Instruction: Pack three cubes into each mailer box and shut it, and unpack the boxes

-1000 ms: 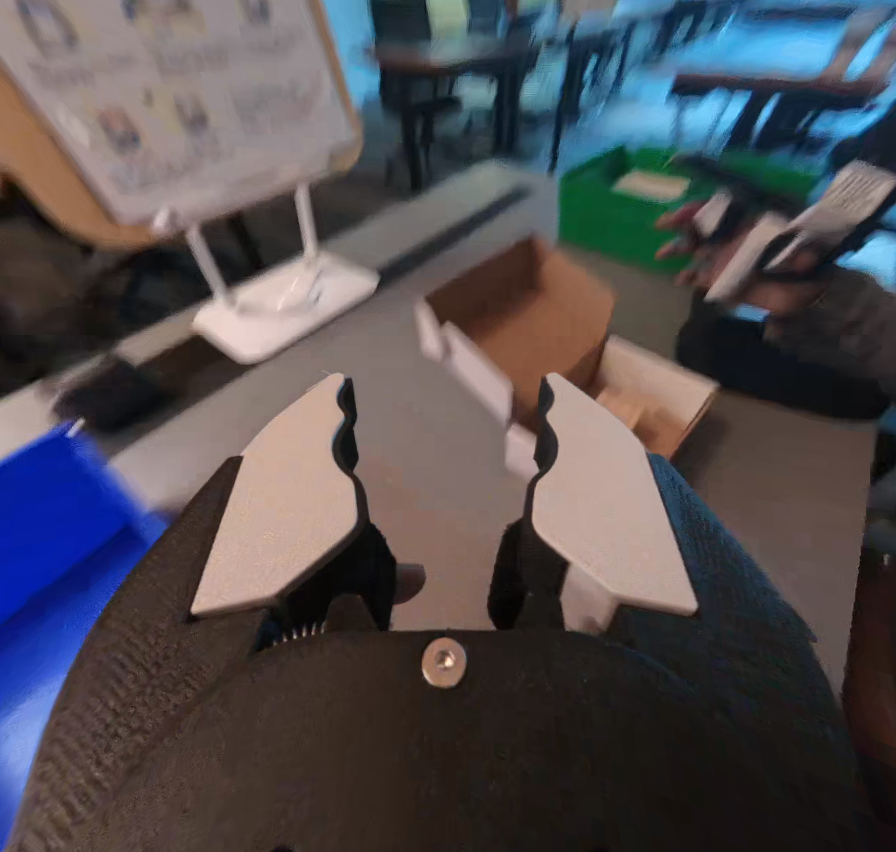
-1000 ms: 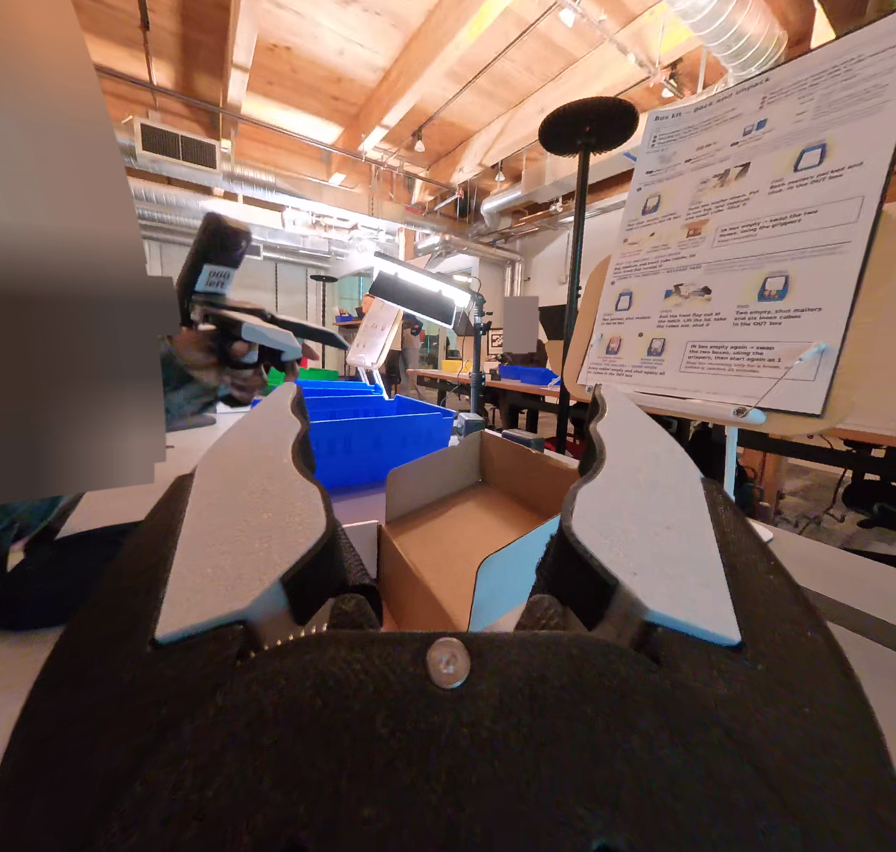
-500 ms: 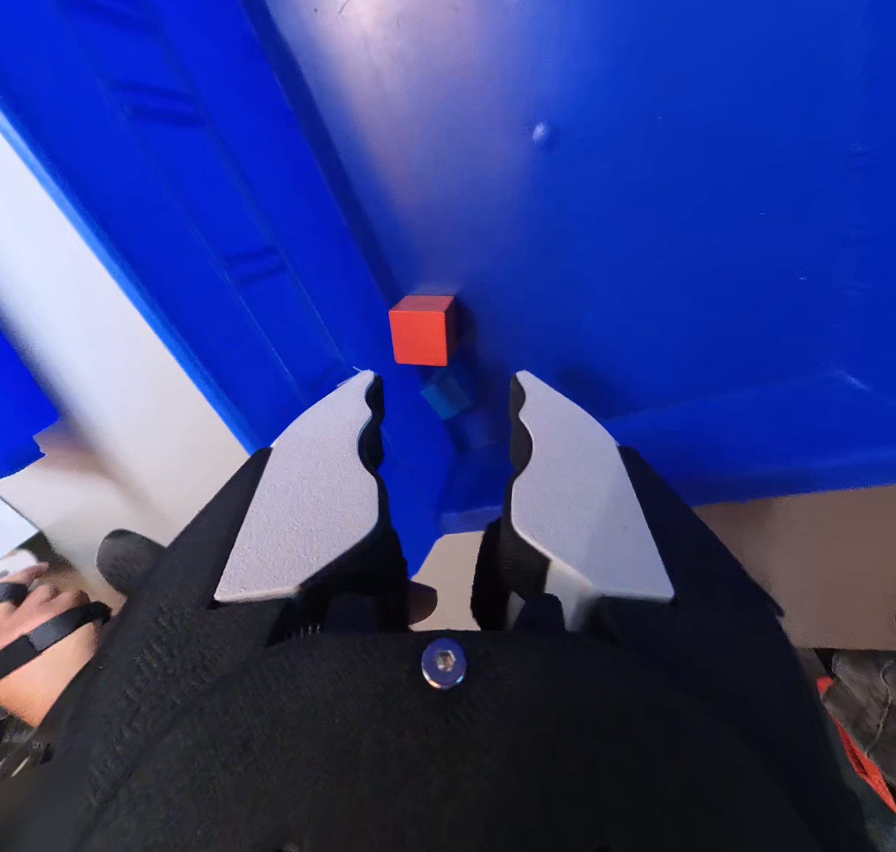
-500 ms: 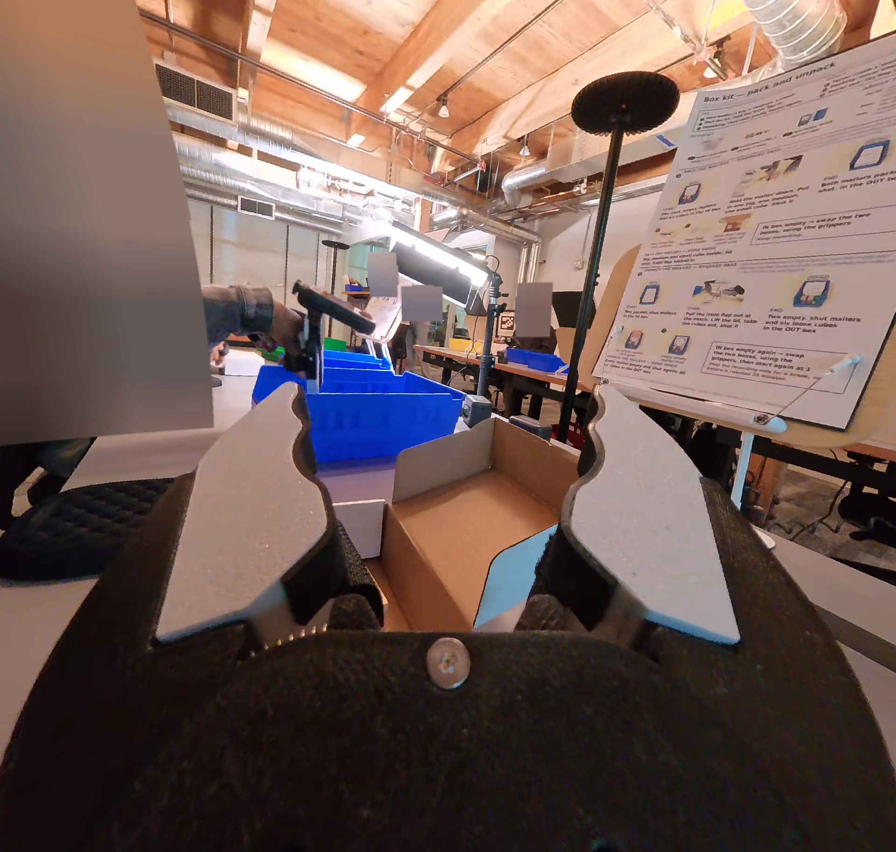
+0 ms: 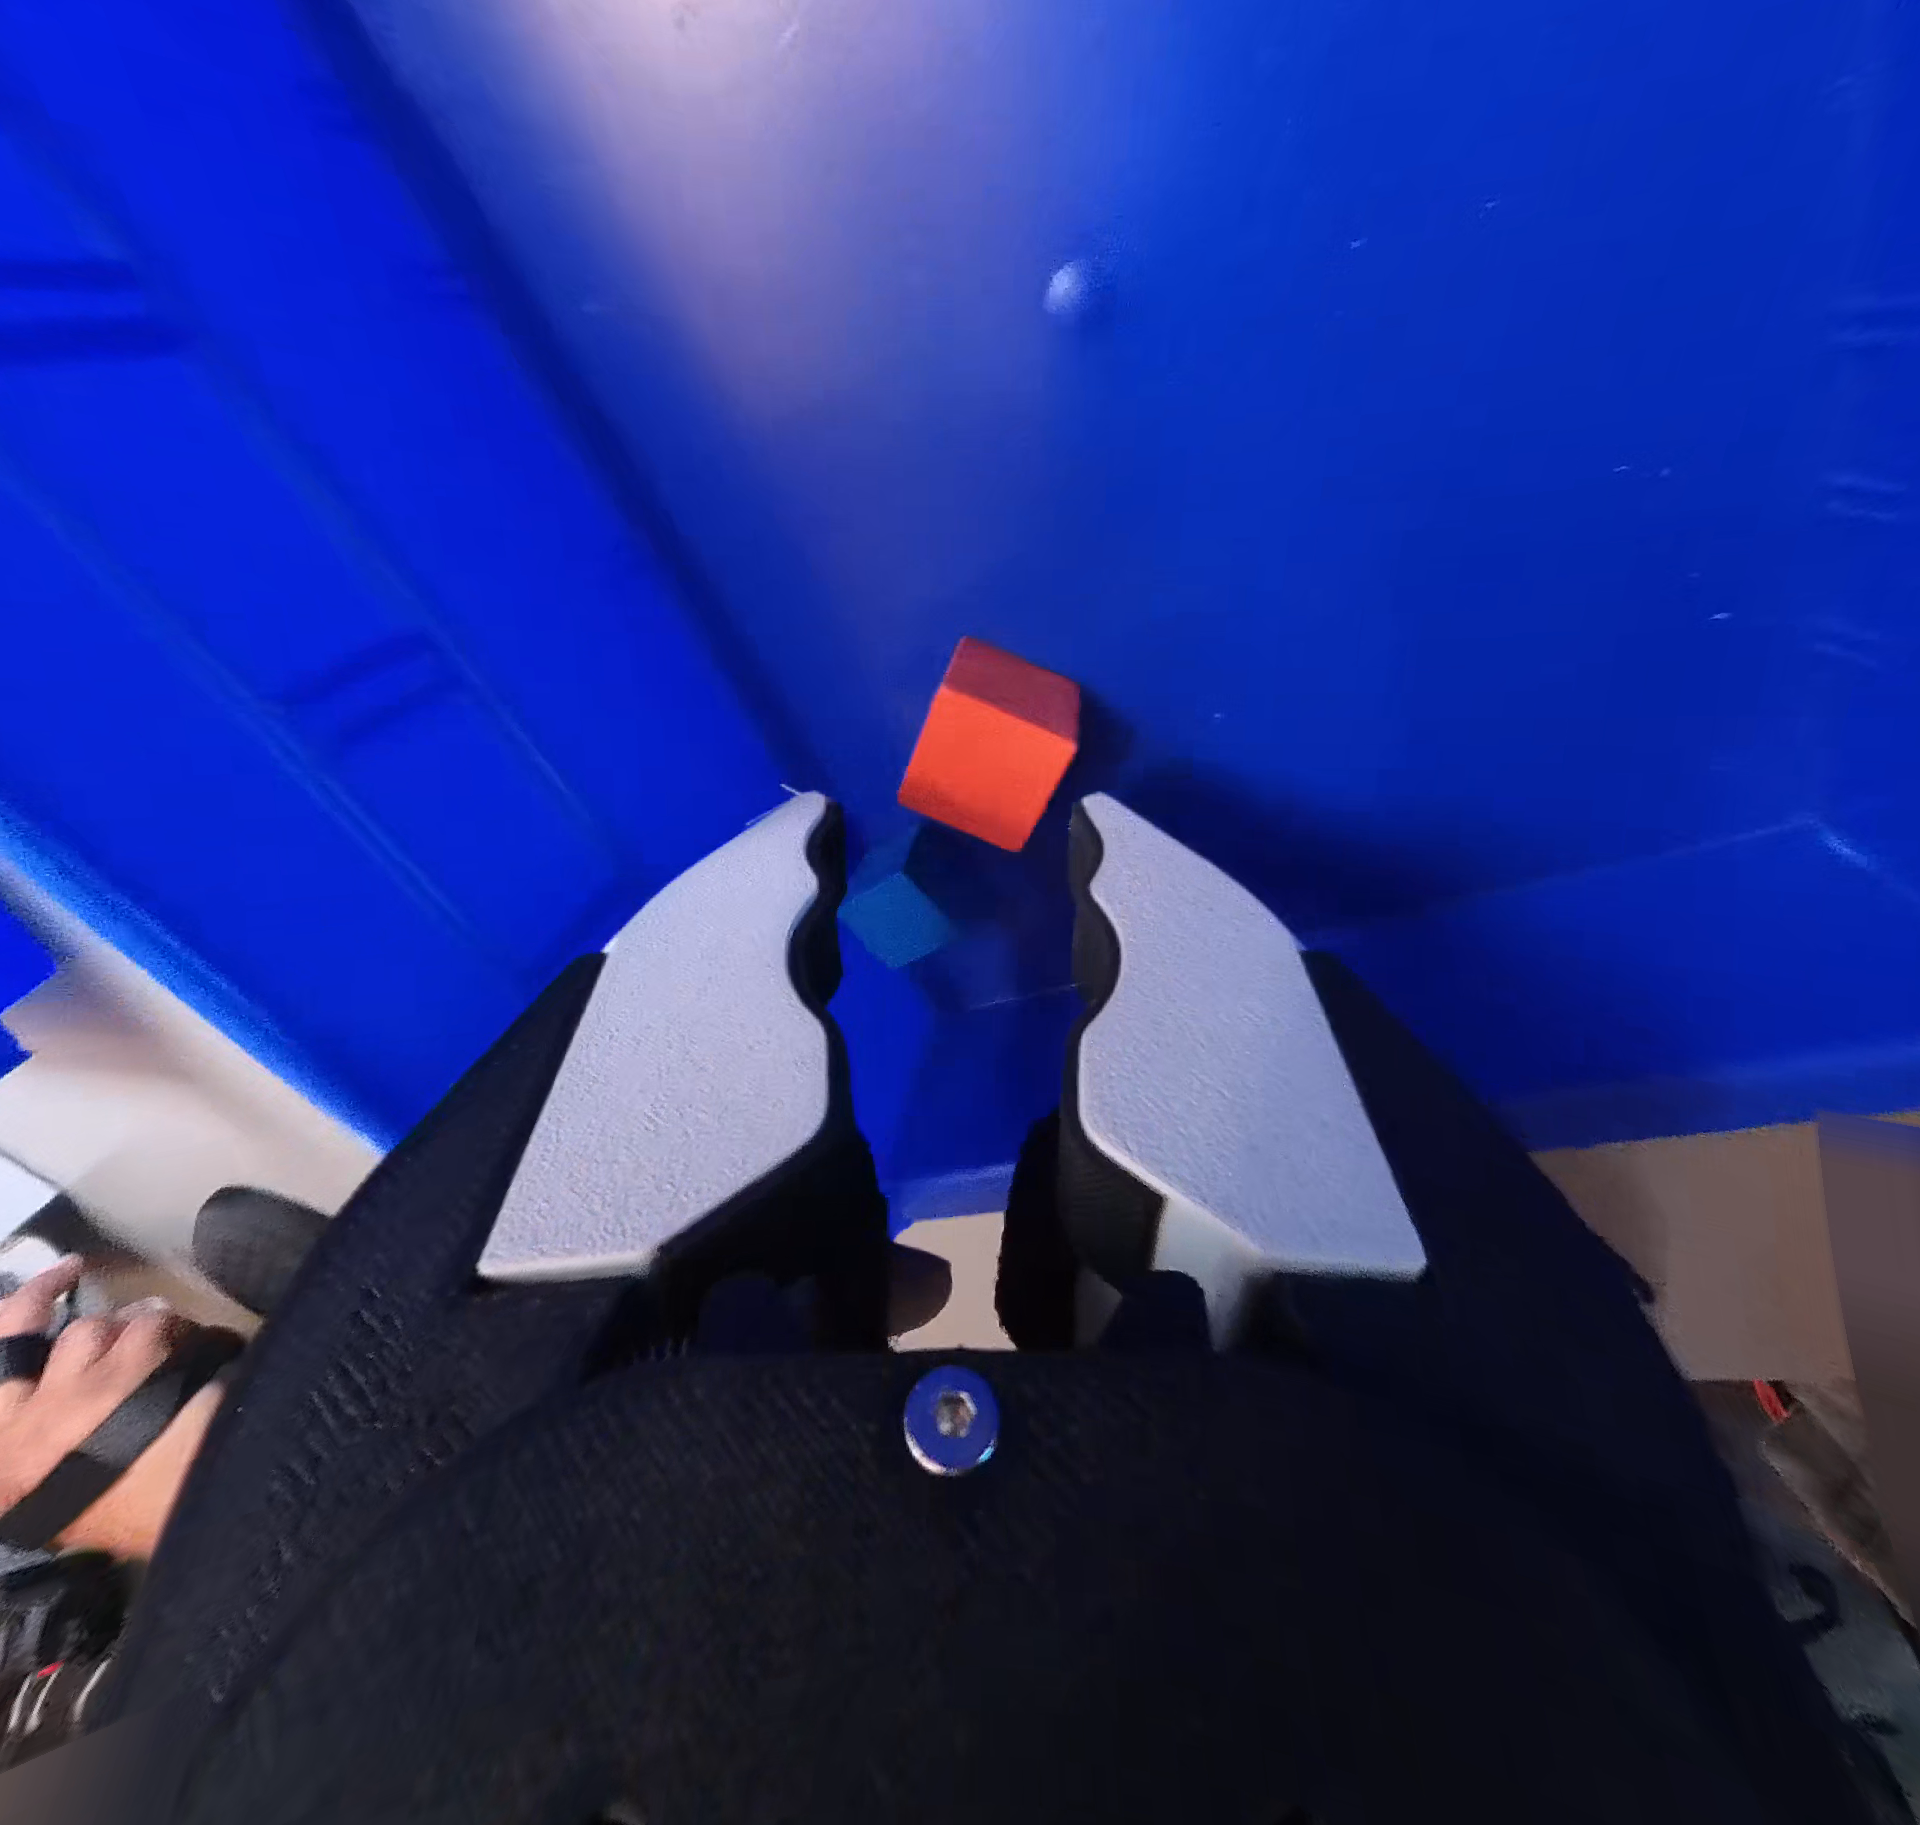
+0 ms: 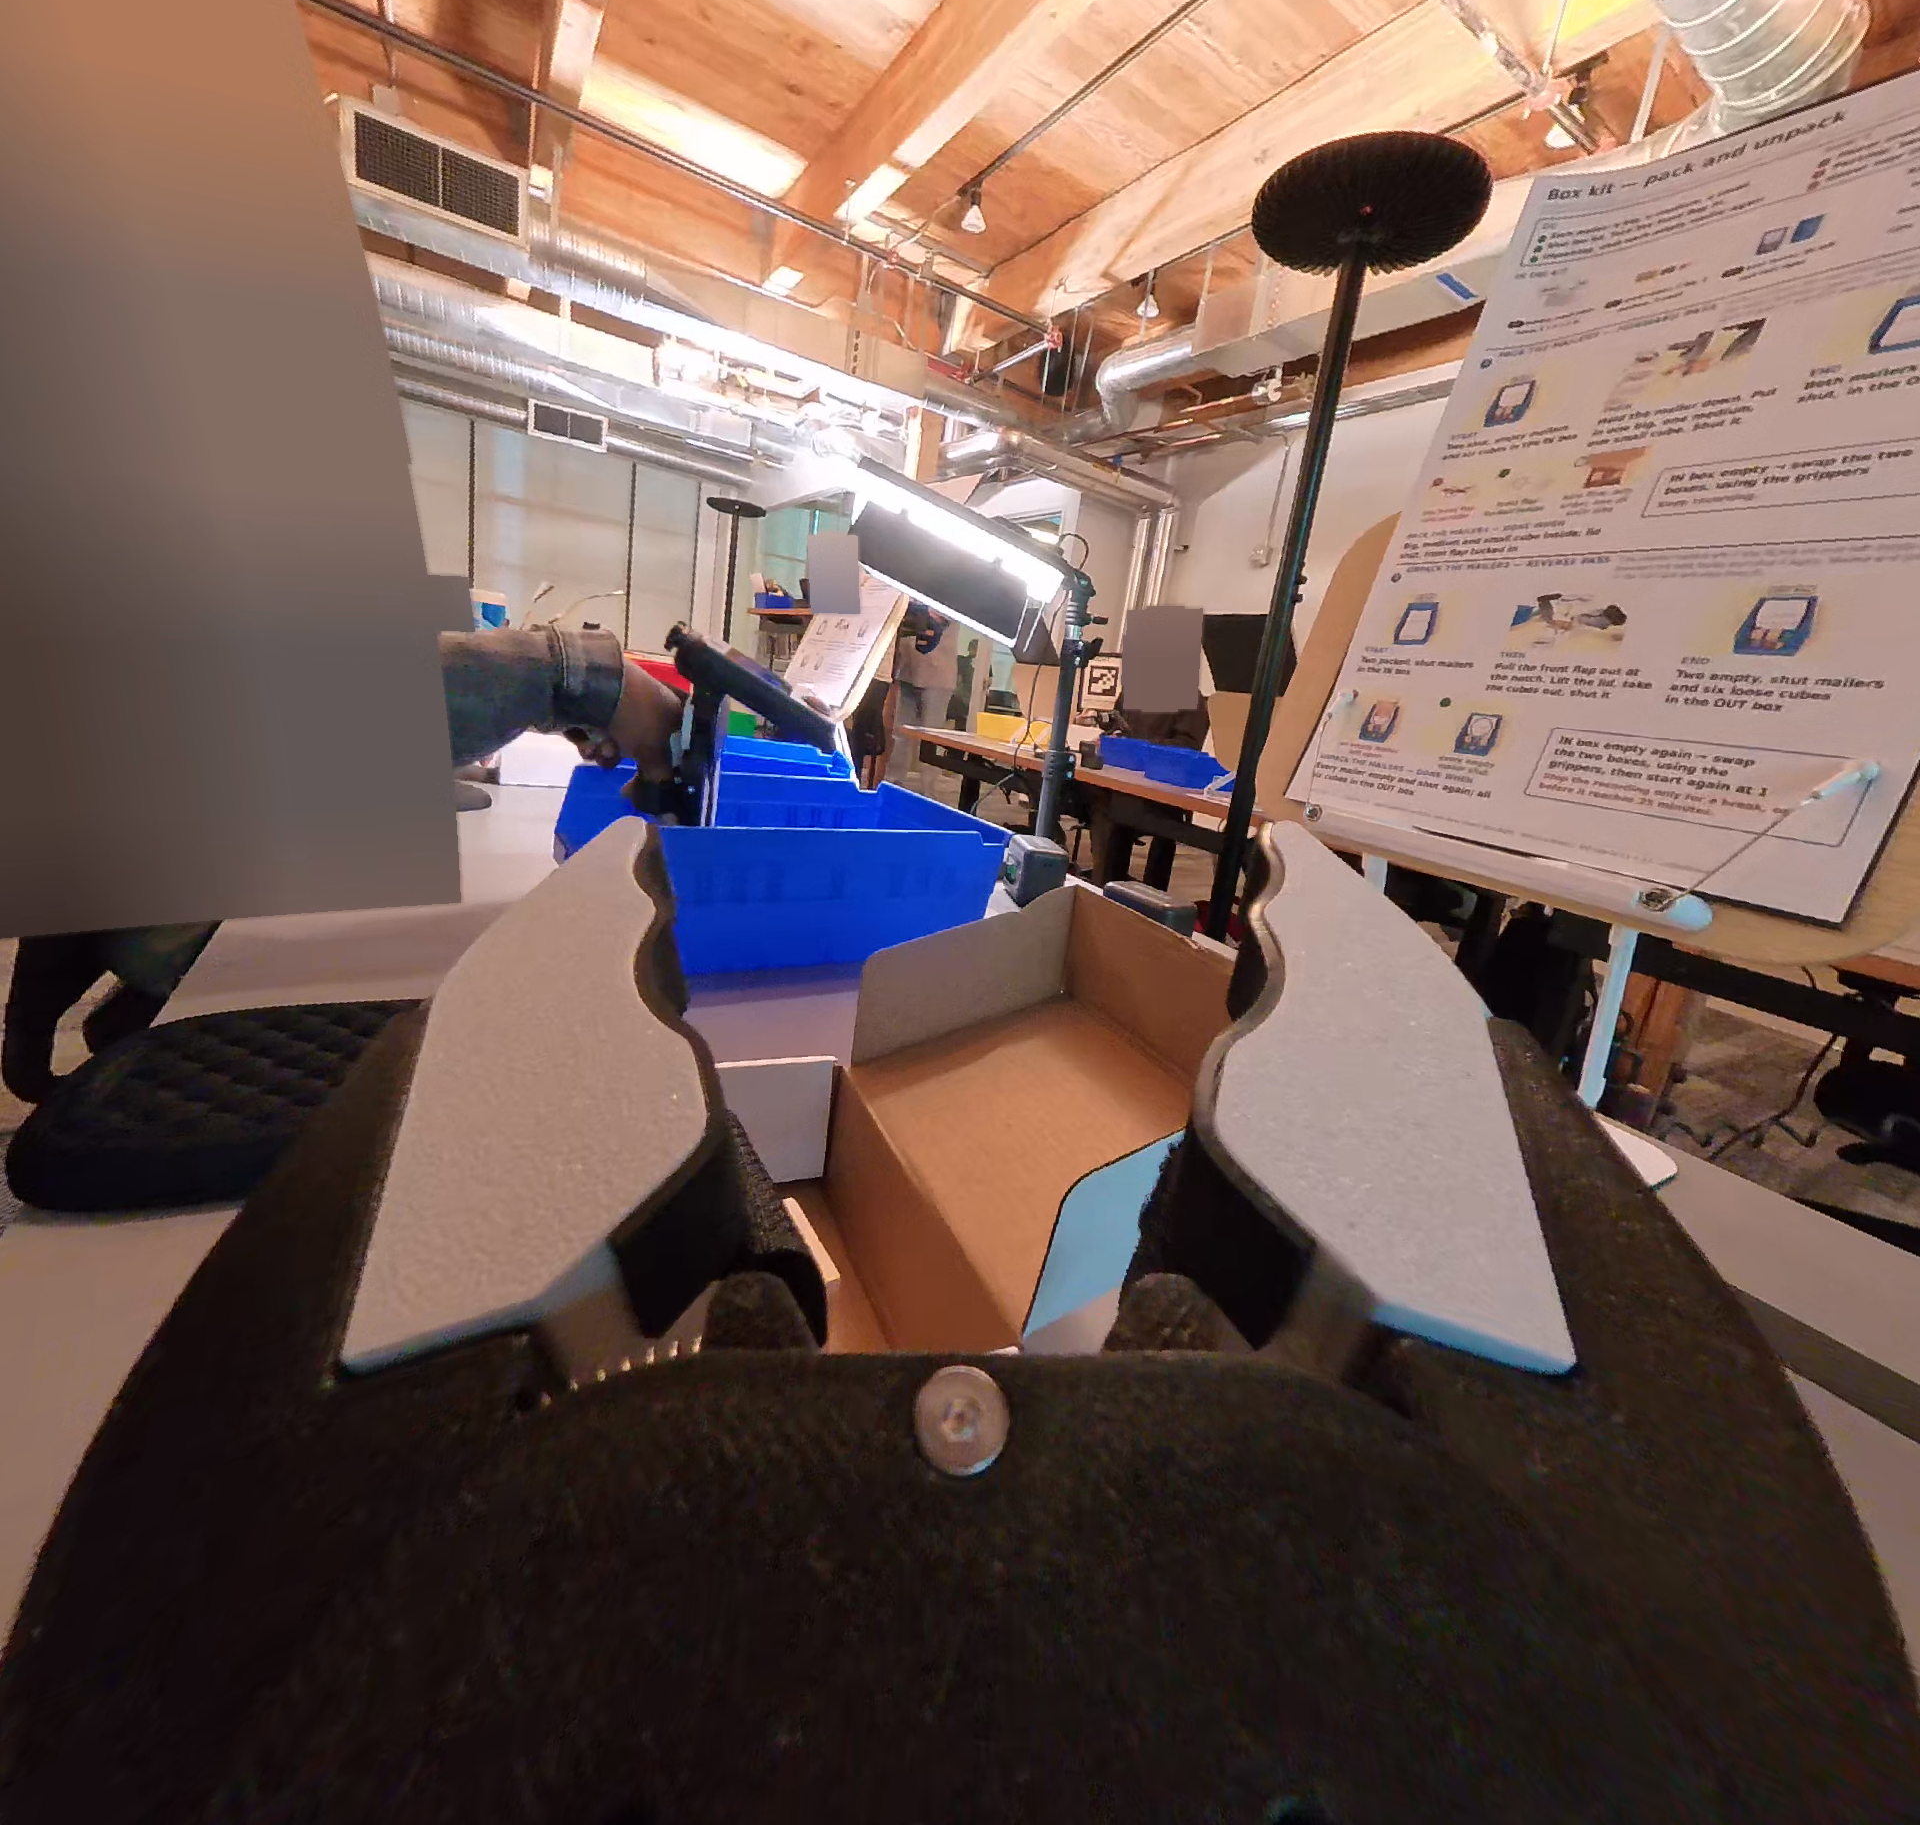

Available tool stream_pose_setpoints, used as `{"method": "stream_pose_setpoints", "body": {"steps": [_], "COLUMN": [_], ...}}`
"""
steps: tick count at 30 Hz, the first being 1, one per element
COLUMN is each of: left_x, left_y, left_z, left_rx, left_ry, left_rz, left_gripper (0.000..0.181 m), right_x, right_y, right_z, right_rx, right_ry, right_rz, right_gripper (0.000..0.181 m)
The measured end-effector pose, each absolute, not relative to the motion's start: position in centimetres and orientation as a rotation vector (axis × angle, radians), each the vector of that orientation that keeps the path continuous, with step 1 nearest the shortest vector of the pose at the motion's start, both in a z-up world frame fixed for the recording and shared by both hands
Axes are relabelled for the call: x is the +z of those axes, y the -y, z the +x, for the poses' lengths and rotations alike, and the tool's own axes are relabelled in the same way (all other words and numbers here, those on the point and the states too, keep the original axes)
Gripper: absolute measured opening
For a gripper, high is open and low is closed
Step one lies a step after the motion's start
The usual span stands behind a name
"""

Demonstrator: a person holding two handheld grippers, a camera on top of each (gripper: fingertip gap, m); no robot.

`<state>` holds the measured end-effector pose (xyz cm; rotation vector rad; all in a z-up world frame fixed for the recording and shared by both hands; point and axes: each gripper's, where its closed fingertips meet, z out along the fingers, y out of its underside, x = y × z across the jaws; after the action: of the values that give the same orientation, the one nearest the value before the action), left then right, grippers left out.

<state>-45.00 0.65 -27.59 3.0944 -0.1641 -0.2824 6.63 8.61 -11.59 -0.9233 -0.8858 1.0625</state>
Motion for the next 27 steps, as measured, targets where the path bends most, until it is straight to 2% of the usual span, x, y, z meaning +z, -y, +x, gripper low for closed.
{"method": "stream_pose_setpoints", "body": {"steps": [6, 8, 11, 17, 22, 24, 27], "left_x": [-29.0, -29.3, -29.3, -26.2, -19.1, -15.9, -12.2], "left_y": [-0.6, -0.6, -0.8, -3.9, -6.6, -6.5, -5.4], "left_z": [-44.5, -44.4, -44.0, -41.3, -34.2, -30.5, -24.6], "left_rx": [-0.158, -0.156, -0.129, 0.026, 0.631, 1.002, 1.538], "left_ry": [0.226, 0.28, 0.361, 0.373, 0.49, 0.584, 0.78], "left_rz": [3.07, 3.067, 3.086, 3.449, 3.894, 3.964, 3.919], "left_gripper": [0.039, 0.03, 0.029, 0.028, 0.028, 0.028, 0.028], "right_x": [-11.5, -11.6, -11.7, -12.4, -13.6, -14.0, -14.3], "right_y": [-8.5, -8.6, -8.6, -8.4, -7.9, -7.3, -6.4], "right_z": [6.7, 6.7, 6.6, 6.0, 5.0, 4.5, 3.6], "right_rx": [1.05, 1.048, 1.045, 1.02, 0.943, 0.889, 0.805], "right_ry": [0.889, 0.889, 0.896, 0.949, 1.049, 1.117, 1.203], "right_rz": [-0.917, -0.922, -0.926, -0.942, -0.949, -0.924, -0.882], "right_gripper": [0.103, 0.103, 0.103, 0.103, 0.096, 0.084, 0.082]}}
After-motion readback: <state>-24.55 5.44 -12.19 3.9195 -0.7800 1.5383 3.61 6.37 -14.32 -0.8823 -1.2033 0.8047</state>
